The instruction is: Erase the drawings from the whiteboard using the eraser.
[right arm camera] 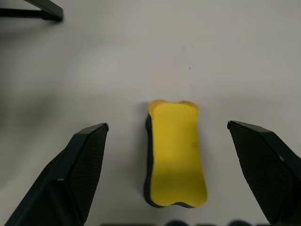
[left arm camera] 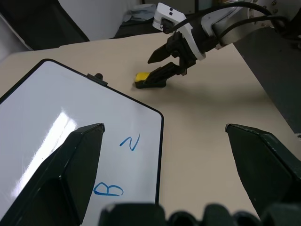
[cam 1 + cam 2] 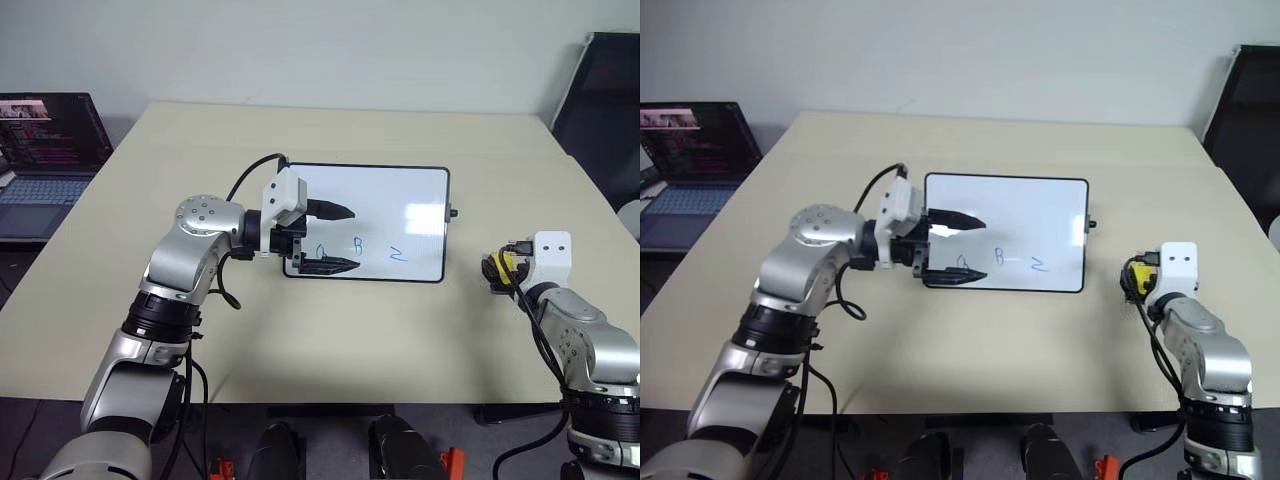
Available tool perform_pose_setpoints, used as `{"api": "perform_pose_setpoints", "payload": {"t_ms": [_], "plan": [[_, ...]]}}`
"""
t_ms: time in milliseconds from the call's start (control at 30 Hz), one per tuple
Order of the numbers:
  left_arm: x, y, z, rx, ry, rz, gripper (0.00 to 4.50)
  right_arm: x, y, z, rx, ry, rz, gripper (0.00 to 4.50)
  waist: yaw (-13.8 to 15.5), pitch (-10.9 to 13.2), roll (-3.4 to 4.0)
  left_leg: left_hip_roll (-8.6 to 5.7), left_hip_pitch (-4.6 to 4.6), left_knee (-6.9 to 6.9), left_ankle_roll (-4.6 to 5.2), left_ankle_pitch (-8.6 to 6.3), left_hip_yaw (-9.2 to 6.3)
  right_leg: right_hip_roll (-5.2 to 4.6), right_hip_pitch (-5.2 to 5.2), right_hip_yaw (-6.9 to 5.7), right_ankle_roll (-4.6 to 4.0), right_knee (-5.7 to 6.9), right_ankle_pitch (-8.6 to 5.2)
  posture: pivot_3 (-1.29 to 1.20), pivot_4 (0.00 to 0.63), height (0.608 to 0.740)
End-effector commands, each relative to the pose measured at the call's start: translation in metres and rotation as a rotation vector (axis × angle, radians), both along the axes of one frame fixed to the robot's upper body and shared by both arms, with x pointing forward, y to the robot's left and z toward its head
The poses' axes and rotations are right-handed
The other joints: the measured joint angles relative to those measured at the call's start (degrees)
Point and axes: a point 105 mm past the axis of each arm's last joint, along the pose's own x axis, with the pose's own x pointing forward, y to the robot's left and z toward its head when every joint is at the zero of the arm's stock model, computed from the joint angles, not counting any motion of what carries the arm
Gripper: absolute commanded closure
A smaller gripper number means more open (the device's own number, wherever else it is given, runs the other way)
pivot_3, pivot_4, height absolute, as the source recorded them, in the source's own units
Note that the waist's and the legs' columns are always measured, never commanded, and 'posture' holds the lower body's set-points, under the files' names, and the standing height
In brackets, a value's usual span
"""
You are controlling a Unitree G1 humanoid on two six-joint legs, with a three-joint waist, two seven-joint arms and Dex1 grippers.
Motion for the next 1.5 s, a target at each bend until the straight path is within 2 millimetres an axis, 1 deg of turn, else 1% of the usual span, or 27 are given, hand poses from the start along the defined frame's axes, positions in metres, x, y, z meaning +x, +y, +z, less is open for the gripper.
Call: {"api": "perform_pose_setpoints", "payload": {"t_ms": [33, 133, 200, 233, 333, 367, 433, 467, 500, 667, 733, 800, 867, 967, 1033, 1100, 1133, 1267, 1400, 1500], "plan": [[0.0, 0.005, 0.008, -0.001, -0.042, 0.01, 0.0, 0.002, -0.01, 0.007, 0.007, -0.047, -0.022, 0.05, -0.02, 0.0, 0.0, 0.0, 0.01, 0.0, 0.0, 0.0, 0.0, 0.0, 0.0, 0.0, 0.0, 0.01, 0.0, 0.0, 0.15, 0.74], [0.0, 0.009, 0.007, 0.002, -0.039, 0.026, 0.0, 0.002, -0.009, 0.003, 0.023, -0.041, -0.022, 0.05, -0.03, 0.0, 0.0, 0.0, 0.02, 0.01, 0.0, 0.0, -0.01, 0.01, 0.0, 0.0, 0.0, 0.04, 0.0, 0.0, 0.15, 0.74], [0.0, 0.012, 0.005, 0.005, -0.036, 0.037, 0.0, 0.003, -0.009, 0.0, 0.03, -0.036, -0.023, 0.42, -0.03, 0.0, 0.01, 0.0, 0.02, 0.01, 0.0, 0.0, -0.02, 0.01, 0.0, 0.0, 0.0, 0.05, 0.0, 0.0, 0.15, 0.74], [0.0, 0.014, 0.004, 0.008, -0.033, 0.043, 0.0, 0.004, -0.009, -0.001, 0.032, -0.034, -0.025, 0.66, -0.03, 0.01, 0.01, 0.0, 0.02, 0.01, 0.0, 0.0, -0.02, 0.01, 0.0, 0.0, -0.01, 0.05, 0.0, 0.0, 0.15, 0.74], [-0.001, 0.017, 0.001, 0.014, -0.027, 0.056, 0.0, 0.005, -0.01, -0.003, 0.033, -0.032, -0.037, 1.68, -0.01, 0.01, 0.01, 0.0, 0.02, 0.01, 0.0, 0.0, -0.02, 0.01, 0.0, 0.0, 0.0, 0.05, 0.0, 0.0, 0.15, 0.74], [-0.001, 0.018, 0.0, 0.016, -0.026, 0.06, 0.0, 0.006, -0.01, -0.003, 0.031, -0.033, -0.04, 2.12, 0.0, 0.01, 0.01, 0.0, 0.02, 0.01, 0.0, 0.0, -0.02, 0.01, 0.0, 0.0, -0.01, 0.05, 0.0, 0.0, 0.15, 0.74], [0.0, 0.02, -0.001, 0.015, -0.021, 0.071, 0.0, 0.007, -0.011, -0.002, 0.028, -0.035, -0.042, 2.86, 0.01, 0.01, 0.01, 0.0, 0.02, 0.01, 0.0, 0.0, -0.02, 0.01, 0.0, 0.0, -0.01, 0.05, -0.01, 0.0, 0.15, 0.74], [0.001, 0.022, -0.001, 0.013, -0.017, 0.078, 0.0, 0.007, -0.01, -0.001, 0.028, -0.041, -0.042, 3.17, 0.01, 0.01, 0.01, 0.0, 0.02, 0.01, 0.0, 0.0, -0.02, 0.01, 0.0, 0.0, -0.01, 0.05, -0.01, 0.0, 0.15, 0.74], [0.002, 0.023, -0.002, 0.011, -0.012, 0.088, 0.0, 0.007, -0.01, 0.001, 0.028, -0.048, -0.041, 3.31, 0.02, 0.01, 0.01, 0.0, 0.02, 0.01, 0.0, 0.0, -0.02, 0.01, 0.0, 0.0, -0.01, 0.05, -0.01, 0.0, 0.15, 0.74], [0.01, 0.04, -0.006, -0.031, 0.034, 0.207, 0.0, 0.002, -0.001, 0.013, -0.015, -0.092, 0.008, 3.31, -0.09, 0.04, 0.06, 0.01, 0.03, 0.01, 0.0, 0.0, -0.01, 0.02, 0.0, 0.0, 0.0, 0.07, 0.0, 0.0, 0.15, 0.74], [0.006, 0.048, -0.013, -0.027, 0.063, 0.239, 0.0, -0.005, 0.01, 0.016, -0.041, -0.112, 0.063, 3.31, -0.12, 0.03, 0.07, 0.04, 0.03, -0.01, 0.0, 0.0, -0.03, 0.05, -0.02, -0.01, 0.0, 0.08, 0.0, 0.0, 0.15, 0.74], [0.002, 0.055, -0.02, -0.009, 0.081, 0.265, 0.0, -0.012, 0.027, 0.021, -0.072, -0.143, 0.134, 3.31, -0.09, 0.03, 0.07, 0.06, 0.04, -0.06, 0.0, 0.0, -0.05, 0.06, -0.03, -0.04, 0.03, 0.11, -0.02, 0.0, 0.15, 0.74], [0.0, 0.06, -0.024, 0.0, 0.087, 0.294, 0.0, -0.02, 0.05, 0.031, -0.125, -0.2, 0.234, 3.31, -0.03, 0.04, 0.07, 0.07, 0.03, -0.1, 0.0, 0.0, -0.06, 0.06, -0.08, -0.06, 0.01, 0.12, -0.06, 0.0, 0.15, 0.74], [-0.001, 0.063, -0.025, 0.001, 0.087, 0.311, 0.0, -0.029, 0.075, 0.04, -0.177, -0.255, 0.337, 3.32, 0.05, 0.05, 0.08, 0.07, 0.02, -0.08, 0.0, 0.0, -0.05, 0.06, -0.09, -0.05, -0.17, 0.13, -0.16, 0.0, 0.15, 0.74], [-0.001, 0.062, -0.025, 0.001, 0.088, 0.309, 0.0, -0.032, 0.098, 0.044, -0.276, -0.275, 0.46, 3.32, 0.04, 0.04, 0.07, 0.06, 0.03, -0.01, -0.01, 0.0, -0.03, 0.04, -0.07, -0.04, -0.17, 0.14, -0.15, 0.0, 0.15, 0.74], [-0.002, 0.061, -0.025, 0.003, 0.091, 0.306, 0.0, -0.029, 0.111, 0.046, -0.358, -0.285, 0.523, 3.32, 0.04, 0.04, 0.06, 0.04, 0.04, 0.07, -0.01, 0.0, -0.01, 0.01, -0.05, -0.02, -0.17, 0.14, -0.14, 0.0, 0.15, 0.74], [-0.002, 0.06, -0.025, 0.005, 0.092, 0.304, 0.0, -0.027, 0.113, 0.046, -0.378, -0.289, 0.531, 3.32, 0.01, 0.04, 0.06, 0.04, 0.05, 0.09, -0.01, 0.0, -0.02, 0.01, -0.04, -0.04, -0.18, 0.14, -0.14, 0.0, 0.15, 0.74], [-0.002, 0.06, -0.027, 0.014, 0.099, 0.285, 0.0, -0.007, 0.13, 0.043, -0.507, -0.28, 0.608, 3.32, -0.06, 0.04, 0.06, 0.04, 0.05, 0.13, -0.01, 0.0, 0.0, 0.01, -0.06, -0.03, -0.2, 0.17, -0.12, 0.0, 0.15, 0.74], [0.0, 0.056, -0.027, 0.022, 0.101, 0.252, 0.0, 0.007, 0.141, 0.04, -0.525, -0.257, 0.644, 3.32, 0.06, 0.04, 0.06, 0.06, 0.03, 0.08, -0.01, 0.0, -0.03, 0.04, -0.07, -0.07, -0.2, 0.17, -0.13, 0.0, 0.15, 0.74], [0.0, 0.052, -0.024, 0.023, 0.101, 0.215, 0.0, 0.01, 0.143, 0.032, -0.554, -0.201, 0.675, 3.32, 0.23, 0.04, 0.06, 0.05, -0.01, 0.04, -0.01, 0.0, -0.05, 0.04, -0.07, -0.11, -0.16, 0.16, -0.15, 0.0, 0.15, 0.74]]}}
